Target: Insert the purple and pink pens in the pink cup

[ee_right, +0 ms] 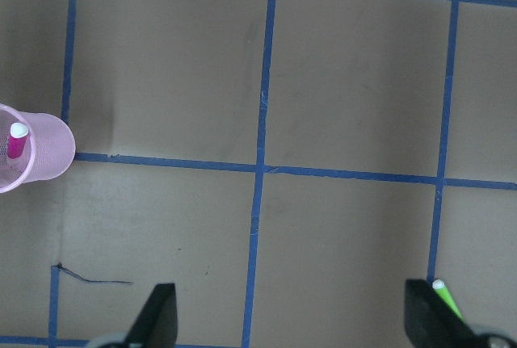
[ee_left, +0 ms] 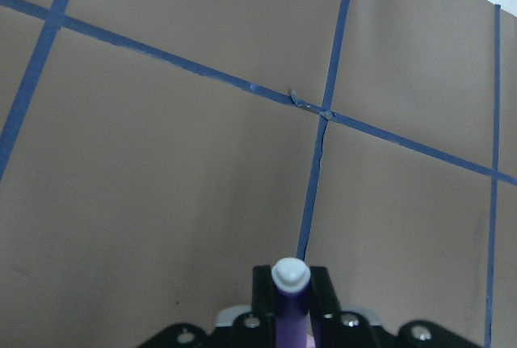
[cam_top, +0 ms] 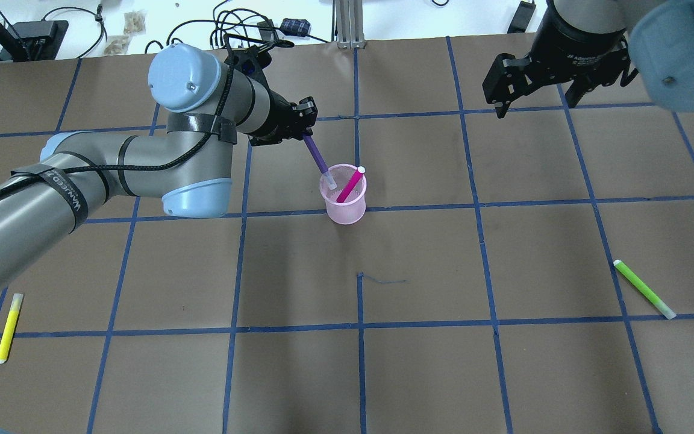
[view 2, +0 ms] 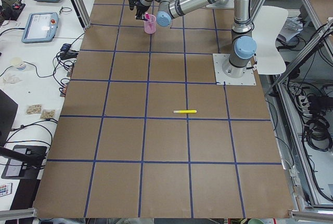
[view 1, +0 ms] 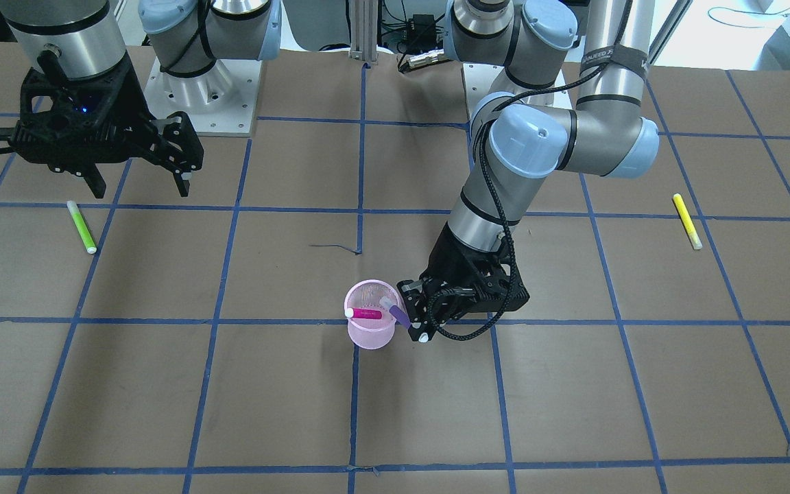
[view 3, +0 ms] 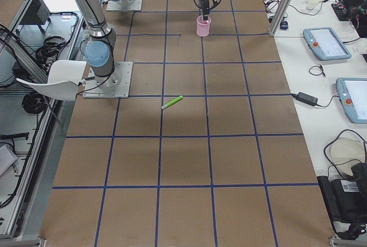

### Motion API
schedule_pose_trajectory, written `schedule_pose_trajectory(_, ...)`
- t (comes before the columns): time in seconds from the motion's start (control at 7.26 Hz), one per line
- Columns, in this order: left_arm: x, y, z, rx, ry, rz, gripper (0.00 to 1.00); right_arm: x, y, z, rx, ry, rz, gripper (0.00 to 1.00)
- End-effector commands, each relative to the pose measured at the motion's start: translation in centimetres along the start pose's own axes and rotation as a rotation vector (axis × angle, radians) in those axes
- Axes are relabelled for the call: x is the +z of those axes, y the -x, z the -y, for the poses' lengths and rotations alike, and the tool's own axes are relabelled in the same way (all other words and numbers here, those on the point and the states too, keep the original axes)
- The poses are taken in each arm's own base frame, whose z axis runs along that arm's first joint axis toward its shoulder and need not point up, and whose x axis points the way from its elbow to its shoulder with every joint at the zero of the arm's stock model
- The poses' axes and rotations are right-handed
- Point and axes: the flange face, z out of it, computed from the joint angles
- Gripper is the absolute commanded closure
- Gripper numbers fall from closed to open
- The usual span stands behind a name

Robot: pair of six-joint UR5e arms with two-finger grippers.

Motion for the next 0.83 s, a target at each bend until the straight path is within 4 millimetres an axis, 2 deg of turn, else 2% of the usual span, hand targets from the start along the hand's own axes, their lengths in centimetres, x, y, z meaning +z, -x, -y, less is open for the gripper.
schedule_pose_trajectory(0.0, 0.3, -0.4, -0.4, 0.009, 0.005, 0.003, 0.99, -0.2, 0.0, 0.0, -0.001, 0.000, -0.006, 0.00)
schedule_pose_trajectory(0.14, -0.1, -1.3, -1.0, 0.028, -0.006, 0.010, 1.00, -0.3, 0.2, -0.2, -0.005, 0.003, -0.005, 0.00)
schedule_pose_trajectory(0.28, -1.3, -2.4, -1.6, 0.059, -0.044, 0.033, 1.00, -0.3, 0.2, -0.2, -0.006, 0.006, -0.005, 0.00)
schedule_pose_trajectory(0.55, -1.4, -2.8, -2.3, 0.090, -0.071, 0.083, 1.00, -0.1, 0.5, -0.4, -0.012, 0.021, -0.002, 0.00)
schedule_pose_trajectory(0.69, -1.1, -3.9, -2.8, 0.133, -0.127, 0.094, 1.00, -0.2, 0.7, -0.4, -0.012, 0.018, 0.003, 0.00)
